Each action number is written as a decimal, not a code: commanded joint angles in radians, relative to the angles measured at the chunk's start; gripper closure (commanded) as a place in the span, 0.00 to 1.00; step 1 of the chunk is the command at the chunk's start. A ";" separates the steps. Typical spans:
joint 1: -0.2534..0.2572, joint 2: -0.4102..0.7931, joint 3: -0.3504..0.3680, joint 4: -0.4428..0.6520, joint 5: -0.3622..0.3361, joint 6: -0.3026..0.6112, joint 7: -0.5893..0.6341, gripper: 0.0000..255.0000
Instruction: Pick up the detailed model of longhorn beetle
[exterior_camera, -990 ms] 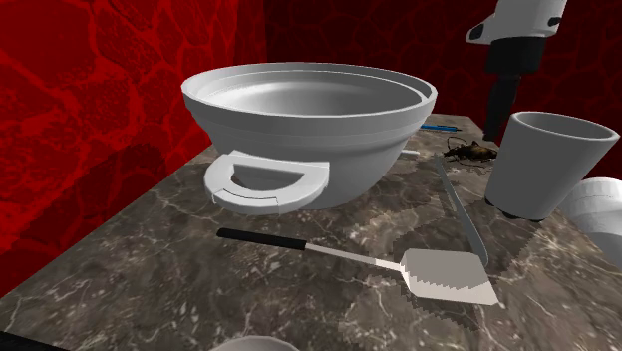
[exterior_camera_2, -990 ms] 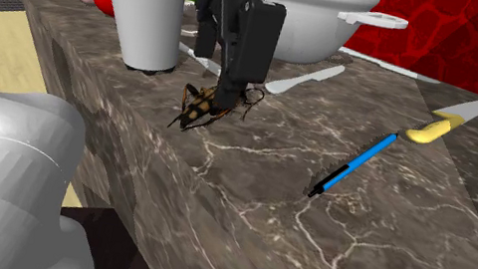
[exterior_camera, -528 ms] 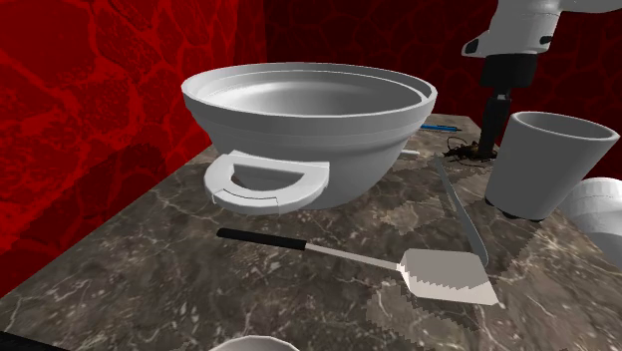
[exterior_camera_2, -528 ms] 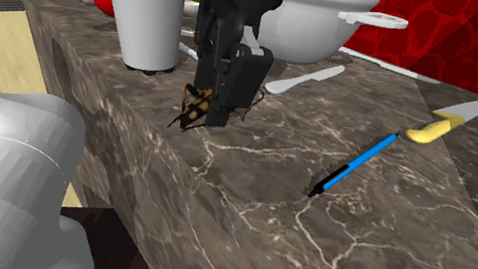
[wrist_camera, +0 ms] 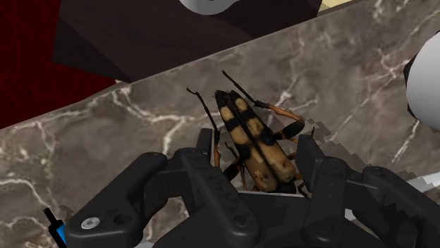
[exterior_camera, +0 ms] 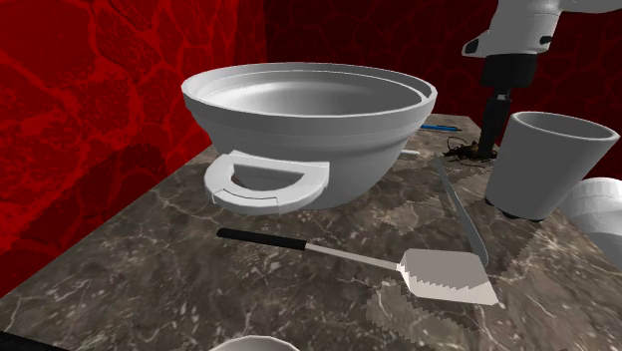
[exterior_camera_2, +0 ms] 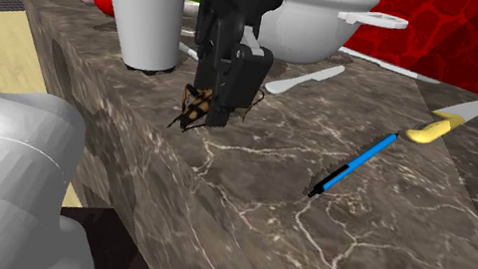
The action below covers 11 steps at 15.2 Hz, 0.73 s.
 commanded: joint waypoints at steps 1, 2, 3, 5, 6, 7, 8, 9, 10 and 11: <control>0.001 0.007 0.000 0.016 0.000 -0.011 0.002 1.00; 0.001 0.012 0.000 0.032 0.000 -0.022 0.004 1.00; 0.002 0.018 -0.001 0.048 0.001 -0.032 0.006 1.00; 0.003 0.030 -0.001 0.082 0.001 -0.054 0.009 1.00; 0.003 0.036 -0.002 0.099 0.001 -0.064 0.011 1.00; 0.004 0.042 -0.002 0.116 0.002 -0.075 0.013 1.00; 0.004 0.049 -0.002 0.133 0.002 -0.085 0.014 1.00; 0.005 0.056 -0.003 0.150 0.002 -0.096 0.016 1.00; 0.005 0.063 -0.003 0.168 0.003 -0.106 0.018 1.00; 0.006 0.069 -0.003 0.185 0.003 -0.117 0.020 1.00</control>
